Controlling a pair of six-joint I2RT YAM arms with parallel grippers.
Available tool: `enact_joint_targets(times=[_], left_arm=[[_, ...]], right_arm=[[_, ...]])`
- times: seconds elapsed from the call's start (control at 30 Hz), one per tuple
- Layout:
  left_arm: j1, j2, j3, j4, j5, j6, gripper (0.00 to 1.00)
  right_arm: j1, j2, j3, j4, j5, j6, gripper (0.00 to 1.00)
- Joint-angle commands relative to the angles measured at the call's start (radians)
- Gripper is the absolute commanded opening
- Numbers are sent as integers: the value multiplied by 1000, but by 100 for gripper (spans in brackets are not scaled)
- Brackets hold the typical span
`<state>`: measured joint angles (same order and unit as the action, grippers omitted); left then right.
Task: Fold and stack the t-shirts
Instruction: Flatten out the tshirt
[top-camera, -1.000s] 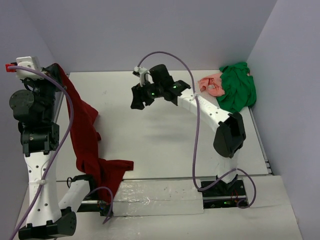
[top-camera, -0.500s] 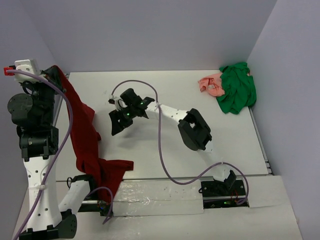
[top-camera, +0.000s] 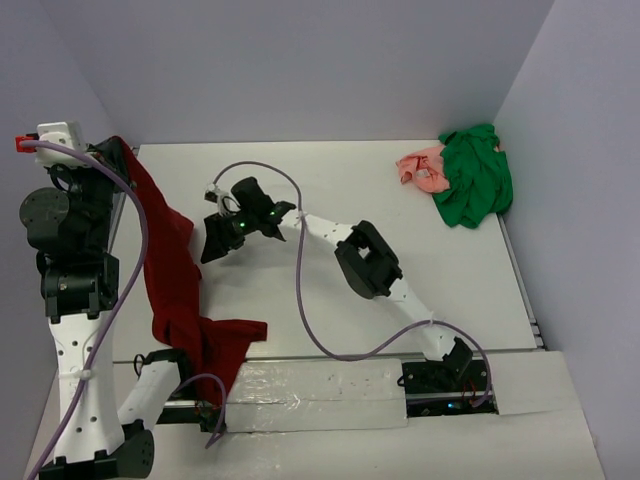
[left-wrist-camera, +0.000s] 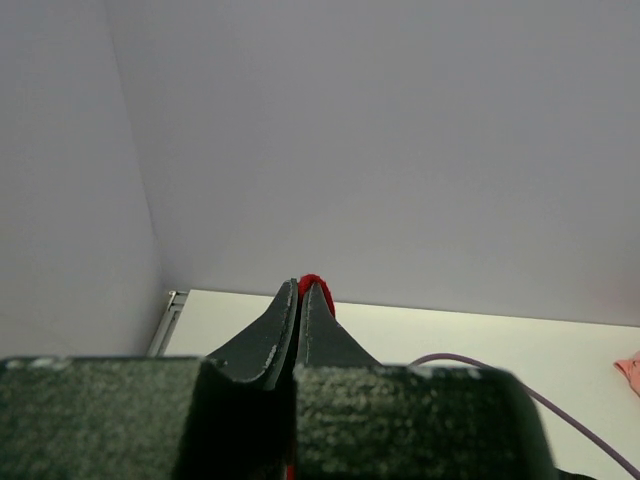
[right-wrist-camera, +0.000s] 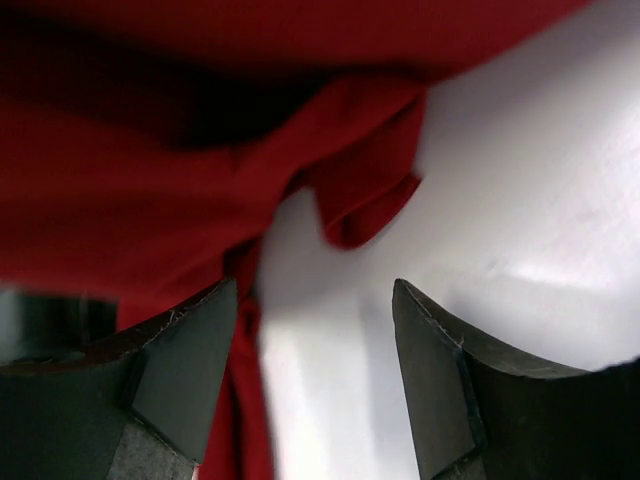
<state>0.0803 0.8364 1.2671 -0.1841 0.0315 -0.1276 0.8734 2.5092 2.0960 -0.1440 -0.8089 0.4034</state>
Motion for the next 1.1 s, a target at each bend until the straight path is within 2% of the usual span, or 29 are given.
enact_joint_targets(times=[0.0,0.2,0.57,0.8,0.87,0.9,0.93,1.0,1.03,1.07], left_arm=[[-4,-7,-11,17,8,-1,0],[-4,13,6,3,-7,16,0],[-4,58,86,-14,8,3,0],[-7,64,150,-34,13,-3,0],[-8,63,161,-38,8,-1,0],[-8,61,163,-40,8,-1,0],[-8,61,163,-41,8,-1,0],[-8,55,156,-48,7,3,0],[-10,53,149,-48,5,6,0],[-10,46,144,-48,-1,9,0]], right_arm=[[12,77,140,41,8,22,71],[19,161,193,96,34,75,73],[96,232,214,234,-55,224,73],[167,310,340,282,-58,328,69],[179,318,358,282,-62,336,59],[188,323,369,279,-62,333,52],[191,323,375,270,-56,318,29],[194,327,384,258,-61,301,8],[191,326,387,247,-58,289,0],[190,321,391,189,-47,270,0]])
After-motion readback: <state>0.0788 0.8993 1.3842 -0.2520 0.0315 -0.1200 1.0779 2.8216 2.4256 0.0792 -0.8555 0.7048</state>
